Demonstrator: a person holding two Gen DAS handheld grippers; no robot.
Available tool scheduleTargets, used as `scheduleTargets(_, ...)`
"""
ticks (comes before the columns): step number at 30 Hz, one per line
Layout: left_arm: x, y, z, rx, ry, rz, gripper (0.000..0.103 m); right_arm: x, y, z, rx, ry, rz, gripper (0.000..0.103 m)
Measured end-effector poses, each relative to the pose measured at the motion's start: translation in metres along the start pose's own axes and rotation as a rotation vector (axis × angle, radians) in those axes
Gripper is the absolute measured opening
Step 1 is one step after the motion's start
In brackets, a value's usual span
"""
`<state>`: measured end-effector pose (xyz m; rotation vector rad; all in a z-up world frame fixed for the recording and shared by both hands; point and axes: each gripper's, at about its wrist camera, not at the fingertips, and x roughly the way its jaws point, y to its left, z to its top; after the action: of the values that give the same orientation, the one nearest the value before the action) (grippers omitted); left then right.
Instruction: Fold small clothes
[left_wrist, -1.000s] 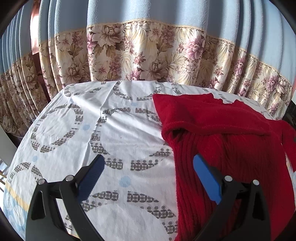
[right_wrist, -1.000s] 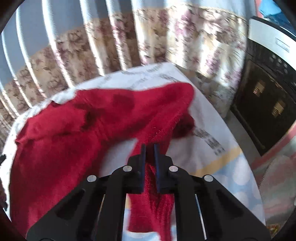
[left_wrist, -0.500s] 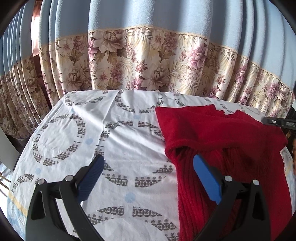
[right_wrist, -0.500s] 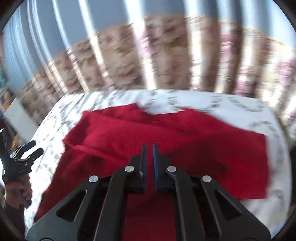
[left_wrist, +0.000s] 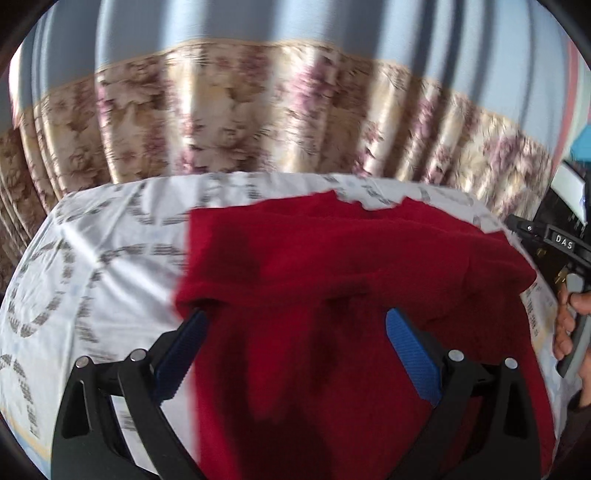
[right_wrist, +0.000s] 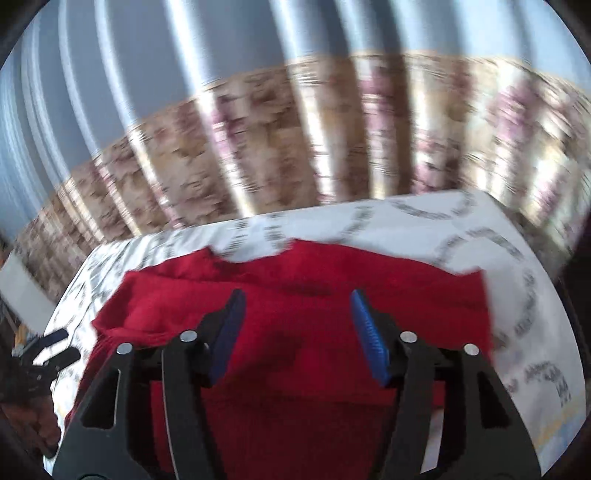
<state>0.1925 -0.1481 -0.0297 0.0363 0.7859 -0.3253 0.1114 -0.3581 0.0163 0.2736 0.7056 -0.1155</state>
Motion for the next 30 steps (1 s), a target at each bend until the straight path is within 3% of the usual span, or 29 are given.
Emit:
scheduleTargets(1,0.01,-0.016,-0.001,0.015,0.029,0.027,0.097,-0.002,-0.013,-0.004,0.016,-0.005,-0.029,0.063)
scheduleTargets(4,0.025,-0.042,-0.004,0.01,0.044,0.015,0.097,-0.008,-0.03,-0.015,-0.041,-0.039,-0.209,0.069)
scheduleTargets(7,0.042,-0.066,-0.008,-0.018,0.068,0.014,0.097,-0.016,-0.044,-0.024,-0.025,-0.087,-0.236,0.074)
scheduleTargets(9,0.049,-0.077,-0.01,-0.02,0.059,0.055,0.097,-0.019,-0.05,-0.028,-0.016,-0.11,-0.244,0.074)
scheduleTargets(16,0.074,-0.097,-0.012,-0.07,0.074,0.131,0.097,-0.033,-0.077,-0.027,-0.022,-0.146,-0.394,0.078)
scheduleTargets(19,0.076,-0.098,-0.006,-0.09,0.064,0.099,0.096,-0.033,-0.084,-0.031,-0.019,-0.132,-0.401,0.081)
scheduleTargets(21,0.079,-0.104,-0.004,-0.081,0.078,0.064,0.076,-0.032,-0.089,-0.031,0.006,-0.124,-0.381,0.082)
scheduleTargets(23,0.079,-0.111,-0.005,-0.069,0.084,0.014,0.041,-0.033,-0.092,-0.031,0.03,-0.123,-0.363,0.083)
scheduleTargets(25,0.077,-0.122,-0.005,-0.033,0.081,-0.038,0.018,-0.035,-0.093,-0.031,0.036,-0.126,-0.355,0.084)
scheduleTargets(30,0.057,-0.122,0.006,-0.014,0.006,-0.04,0.015,-0.034,-0.096,-0.032,0.061,-0.117,-0.338,0.084)
